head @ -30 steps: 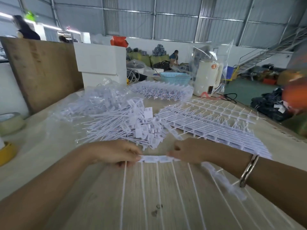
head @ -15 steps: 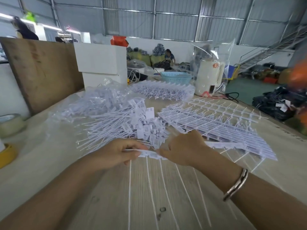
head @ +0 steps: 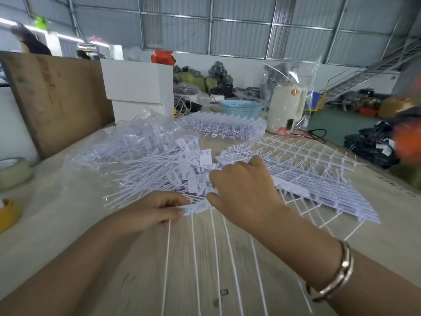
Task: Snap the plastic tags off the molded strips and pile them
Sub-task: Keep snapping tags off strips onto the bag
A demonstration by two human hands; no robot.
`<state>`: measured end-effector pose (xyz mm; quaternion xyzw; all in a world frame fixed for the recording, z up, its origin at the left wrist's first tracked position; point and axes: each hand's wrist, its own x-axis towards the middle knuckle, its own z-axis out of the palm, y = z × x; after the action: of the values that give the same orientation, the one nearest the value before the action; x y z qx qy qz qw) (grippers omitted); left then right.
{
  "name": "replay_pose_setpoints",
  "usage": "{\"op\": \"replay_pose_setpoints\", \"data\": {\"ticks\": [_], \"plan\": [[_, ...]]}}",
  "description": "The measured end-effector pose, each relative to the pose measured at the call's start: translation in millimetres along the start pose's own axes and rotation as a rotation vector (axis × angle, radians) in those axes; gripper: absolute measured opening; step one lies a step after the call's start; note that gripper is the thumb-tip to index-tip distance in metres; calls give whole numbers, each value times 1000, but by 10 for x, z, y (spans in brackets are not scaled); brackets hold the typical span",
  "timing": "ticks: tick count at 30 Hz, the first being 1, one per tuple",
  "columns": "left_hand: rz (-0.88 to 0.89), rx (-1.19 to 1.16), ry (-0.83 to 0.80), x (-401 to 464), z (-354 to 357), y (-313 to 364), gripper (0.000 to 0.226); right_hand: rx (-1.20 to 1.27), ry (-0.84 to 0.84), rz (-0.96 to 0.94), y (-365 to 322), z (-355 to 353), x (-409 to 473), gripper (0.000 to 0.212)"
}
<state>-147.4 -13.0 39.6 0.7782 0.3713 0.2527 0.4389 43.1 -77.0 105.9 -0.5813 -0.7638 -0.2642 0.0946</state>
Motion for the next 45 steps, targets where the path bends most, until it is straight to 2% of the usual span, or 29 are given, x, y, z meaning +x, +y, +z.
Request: {"op": "replay_pose_setpoints", "data": {"ticks": [1,3,8,10,12,14,17,19,21,26,31,34,41,45], "plan": [[-9,15,29,1,-17,-26,18,36,5,7,-17,77,32,18],[-31,59,77,8,-38,-78,21,64,-30,33,-6,249,66,22],[12,287,75,28,9,-96,22,28,-310,149,123,652,-72,33],[28,318,80,32,64,-63,22,47,-267,170,120,757,-139,36],[85,340,89,39,124,-43,20,108,-154,134,83,808,-152,40],[162,336,96,46,191,-29,14,300,-80,52,28,799,-135,41],[239,328,109,44,254,-31,15,658,-111,-52,-80,785,-148,33],[222,316,104,41,235,-43,16,772,-147,-56,-92,843,-170,37],[175,267,81,24,178,-58,22,804,-178,-30,-53,902,-181,41],[160,334,39,-23,84,-49,25,880,-128,36,75,981,-156,16],[162,458,81,-6,118,-72,10,906,-102,25,101,992,-171,18],[156,413,77,3,139,-95,11,821,-126,-27,107,979,-174,16],[274,353,110,-5,188,-58,12,917,-177,-45,119,943,-201,13],[287,411,41,-39,184,-45,20,987,-226,-57,123,909,-200,14]]}}
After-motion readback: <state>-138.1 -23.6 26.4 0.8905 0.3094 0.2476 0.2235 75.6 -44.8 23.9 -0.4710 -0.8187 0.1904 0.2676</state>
